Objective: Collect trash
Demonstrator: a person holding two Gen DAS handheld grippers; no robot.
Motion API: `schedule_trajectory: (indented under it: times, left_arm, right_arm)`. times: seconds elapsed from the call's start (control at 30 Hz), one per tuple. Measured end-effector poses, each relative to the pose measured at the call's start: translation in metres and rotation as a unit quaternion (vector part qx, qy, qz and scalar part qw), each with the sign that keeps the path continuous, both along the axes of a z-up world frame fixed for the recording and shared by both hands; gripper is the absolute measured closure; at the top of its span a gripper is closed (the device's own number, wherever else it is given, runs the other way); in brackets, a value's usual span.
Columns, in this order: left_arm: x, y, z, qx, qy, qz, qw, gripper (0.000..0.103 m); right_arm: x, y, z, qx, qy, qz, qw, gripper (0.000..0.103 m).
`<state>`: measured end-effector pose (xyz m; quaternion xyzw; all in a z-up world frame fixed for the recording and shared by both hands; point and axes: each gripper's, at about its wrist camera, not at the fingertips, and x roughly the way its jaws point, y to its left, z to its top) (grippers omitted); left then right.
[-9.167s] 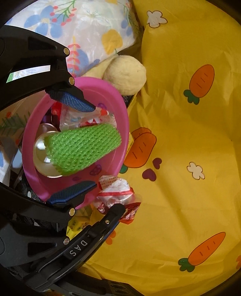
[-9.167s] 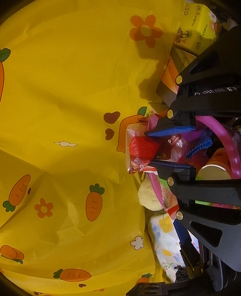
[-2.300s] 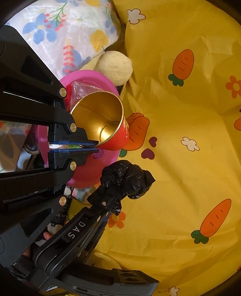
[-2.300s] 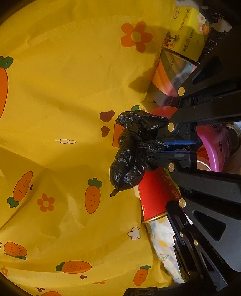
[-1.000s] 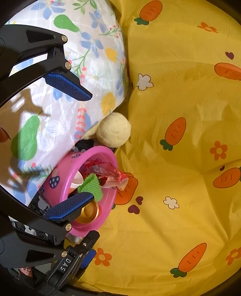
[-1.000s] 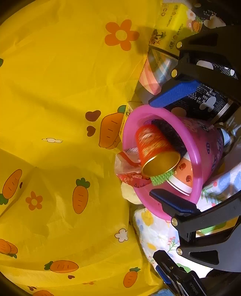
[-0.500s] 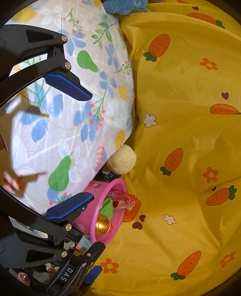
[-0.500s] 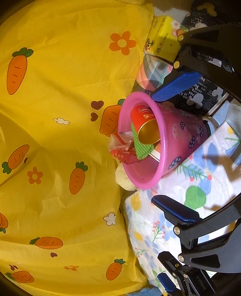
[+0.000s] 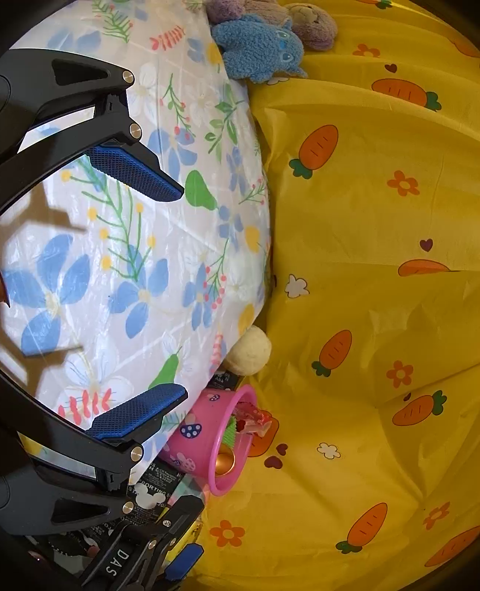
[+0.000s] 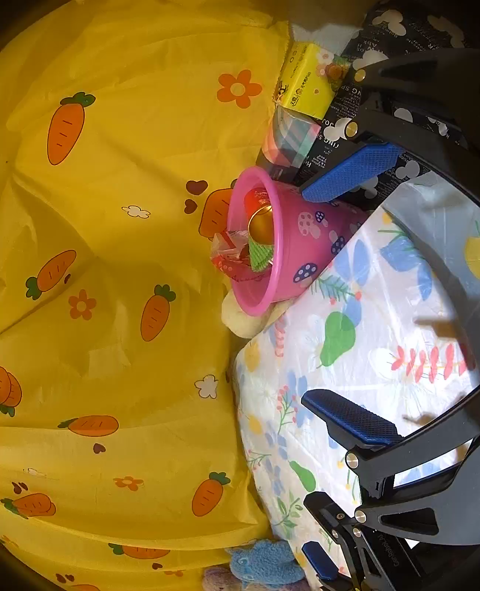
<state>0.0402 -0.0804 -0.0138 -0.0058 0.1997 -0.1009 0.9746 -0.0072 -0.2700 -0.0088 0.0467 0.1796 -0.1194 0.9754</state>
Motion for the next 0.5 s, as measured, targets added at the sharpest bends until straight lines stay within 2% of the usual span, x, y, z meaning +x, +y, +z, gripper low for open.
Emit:
schedule_trajectory:
  times: [0.5]
  left_arm:
    - [-0.027, 0.007, -0.001, -0.001, -0.005, -0.015, 0.9999, 0.006]
  right_arm:
    - [-0.029, 0.02, 0.0, -0.018, -0.005, 0.013, 1.0, 0.005]
